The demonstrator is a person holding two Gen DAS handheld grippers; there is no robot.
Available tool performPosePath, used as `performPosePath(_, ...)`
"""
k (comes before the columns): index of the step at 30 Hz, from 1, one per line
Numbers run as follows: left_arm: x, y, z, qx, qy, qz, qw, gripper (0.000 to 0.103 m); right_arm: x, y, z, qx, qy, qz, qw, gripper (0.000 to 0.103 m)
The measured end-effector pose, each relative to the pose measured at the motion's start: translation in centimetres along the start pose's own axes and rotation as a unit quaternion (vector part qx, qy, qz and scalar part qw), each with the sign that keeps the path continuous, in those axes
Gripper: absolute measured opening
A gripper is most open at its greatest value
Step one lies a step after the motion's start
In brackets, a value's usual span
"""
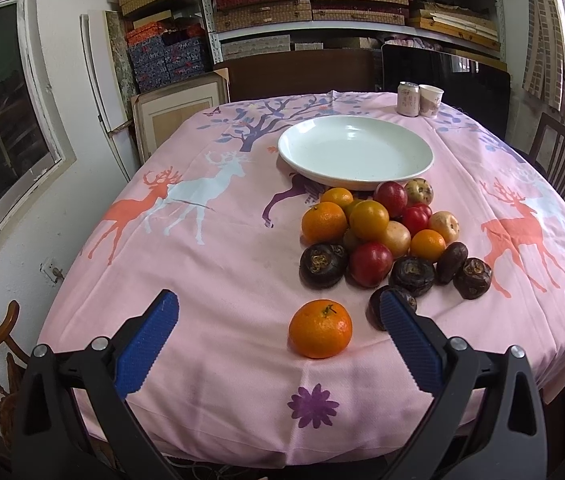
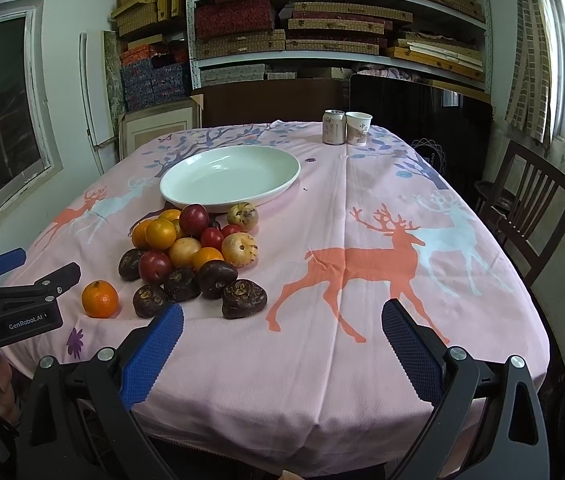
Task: Organize fruits
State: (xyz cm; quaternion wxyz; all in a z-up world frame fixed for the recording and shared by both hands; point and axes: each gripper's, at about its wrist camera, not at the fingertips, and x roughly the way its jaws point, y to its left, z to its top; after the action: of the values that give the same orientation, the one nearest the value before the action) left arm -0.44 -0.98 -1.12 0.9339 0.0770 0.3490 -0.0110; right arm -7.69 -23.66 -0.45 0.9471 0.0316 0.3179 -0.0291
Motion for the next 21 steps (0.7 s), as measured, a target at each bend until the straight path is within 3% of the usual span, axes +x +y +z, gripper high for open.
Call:
performPosePath(16,4.8,-1.1,-2.3,0.013,0.056,-0.02,0.9982,0.099,1.0,-0.7,-0.4,0.008,0.018,0.001,1.0,0.1)
performPosePath(21,6.3,-1.6,-2.5,0.025,0.053,-0.013,0.9982,0.099,1.4,-1.0,-0.4,0.01,0.024,0.001,1.0,0.1)
